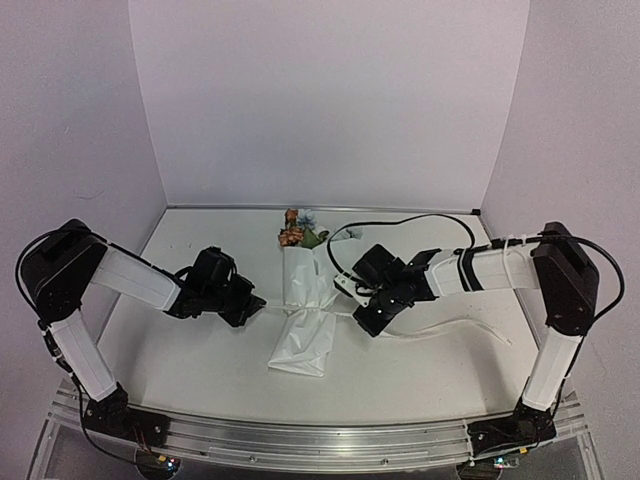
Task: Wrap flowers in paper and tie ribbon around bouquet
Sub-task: Tie the ribbon around the folded bouquet.
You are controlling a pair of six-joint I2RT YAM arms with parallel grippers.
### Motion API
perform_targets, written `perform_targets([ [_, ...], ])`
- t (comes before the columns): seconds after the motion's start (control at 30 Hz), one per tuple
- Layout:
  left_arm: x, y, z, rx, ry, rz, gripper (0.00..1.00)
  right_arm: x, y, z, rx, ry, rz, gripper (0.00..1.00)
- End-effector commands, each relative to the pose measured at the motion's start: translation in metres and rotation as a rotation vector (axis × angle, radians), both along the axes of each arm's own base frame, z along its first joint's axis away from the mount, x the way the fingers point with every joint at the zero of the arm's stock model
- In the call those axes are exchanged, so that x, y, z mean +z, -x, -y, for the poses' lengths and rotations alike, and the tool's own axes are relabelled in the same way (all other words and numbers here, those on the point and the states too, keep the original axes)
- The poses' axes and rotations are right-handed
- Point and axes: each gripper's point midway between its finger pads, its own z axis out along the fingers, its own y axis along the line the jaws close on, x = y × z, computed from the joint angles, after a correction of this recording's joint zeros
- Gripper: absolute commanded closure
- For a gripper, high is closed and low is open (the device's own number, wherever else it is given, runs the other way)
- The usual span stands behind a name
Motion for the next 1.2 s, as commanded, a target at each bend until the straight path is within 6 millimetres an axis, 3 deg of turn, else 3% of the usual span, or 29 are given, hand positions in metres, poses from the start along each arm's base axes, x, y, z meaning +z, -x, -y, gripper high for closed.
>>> perform_targets([
  [0.0, -0.004, -0.003, -0.046, 0.035, -0.175, 0.055, 1.00, 0.003, 0.006, 0.044, -0.113, 0.106, 0.042, 1.00],
  [0.23, -0.026, 0.025, -0.087, 0.047, -0.244, 0.020, 1.00, -0.006, 0.024, 0.092, -0.273, 0.185, 0.045, 1.00],
  [0.47, -0.038, 0.045, -0.100, 0.008, -0.288, 0.010, 1.00, -0.005, 0.041, 0.120, -0.341, 0.200, 0.058, 1.00],
  [0.6, -0.032, 0.050, -0.105, -0.022, -0.316, 0.041, 1.00, -0.001, 0.051, 0.129, -0.353, 0.187, 0.048, 1.00],
  [0.73, -0.018, 0.044, -0.090, -0.113, -0.321, 0.133, 1.00, -0.007, 0.059, 0.124, -0.337, 0.185, -0.012, 1.00],
  [1.1, 0.020, 0.030, -0.022, -0.409, -0.297, 0.349, 1.00, -0.010, 0.069, 0.096, -0.265, 0.153, -0.092, 1.00],
  [1.17, 0.029, 0.029, -0.012, -0.447, -0.273, 0.389, 0.99, -0.008, 0.071, 0.089, -0.254, 0.140, -0.101, 0.96],
])
